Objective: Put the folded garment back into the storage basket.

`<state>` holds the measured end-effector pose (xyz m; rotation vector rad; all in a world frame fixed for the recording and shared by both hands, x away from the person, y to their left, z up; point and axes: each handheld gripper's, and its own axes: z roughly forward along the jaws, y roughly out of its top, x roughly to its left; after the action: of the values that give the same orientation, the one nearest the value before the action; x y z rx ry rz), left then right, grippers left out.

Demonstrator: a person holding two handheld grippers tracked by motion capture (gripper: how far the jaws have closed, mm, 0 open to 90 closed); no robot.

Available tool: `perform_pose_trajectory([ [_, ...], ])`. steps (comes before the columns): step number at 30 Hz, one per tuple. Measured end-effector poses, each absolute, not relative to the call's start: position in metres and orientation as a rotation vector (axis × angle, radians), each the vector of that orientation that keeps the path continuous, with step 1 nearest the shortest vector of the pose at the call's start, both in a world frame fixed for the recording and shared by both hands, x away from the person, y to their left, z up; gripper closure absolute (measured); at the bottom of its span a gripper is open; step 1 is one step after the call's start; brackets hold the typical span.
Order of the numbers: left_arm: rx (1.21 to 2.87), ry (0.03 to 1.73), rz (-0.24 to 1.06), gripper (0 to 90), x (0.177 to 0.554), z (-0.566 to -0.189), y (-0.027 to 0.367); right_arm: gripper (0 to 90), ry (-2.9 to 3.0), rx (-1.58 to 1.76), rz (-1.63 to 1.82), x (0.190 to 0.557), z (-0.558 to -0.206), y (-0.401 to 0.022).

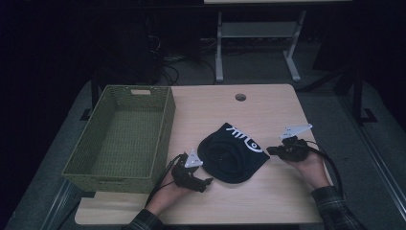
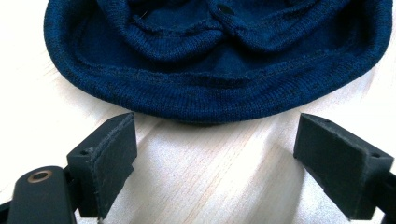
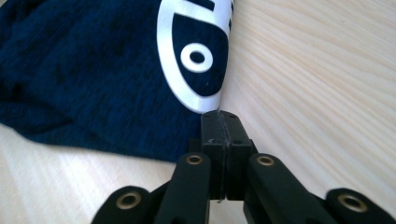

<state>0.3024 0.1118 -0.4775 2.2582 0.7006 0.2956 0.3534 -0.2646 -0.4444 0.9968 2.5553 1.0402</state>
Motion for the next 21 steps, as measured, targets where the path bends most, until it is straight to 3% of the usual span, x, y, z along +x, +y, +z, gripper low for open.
perform_pose_trajectory([
  [8,2.258,0.701,0.296,12.4,0.302,-0.477,0.112,79.6,2.500,1.051,1.064,0.326,-0.444,-0.279],
  [15,2.258,0.705,0.298,12.2,0.302,-0.478,0.112,62.1,2.441,1.086,1.065,0.301,-0.450,-0.288],
  [21,2.253,0.718,0.301,12.2,0.302,-0.478,0.112,42.0,2.386,1.136,1.062,0.281,-0.460,-0.295],
])
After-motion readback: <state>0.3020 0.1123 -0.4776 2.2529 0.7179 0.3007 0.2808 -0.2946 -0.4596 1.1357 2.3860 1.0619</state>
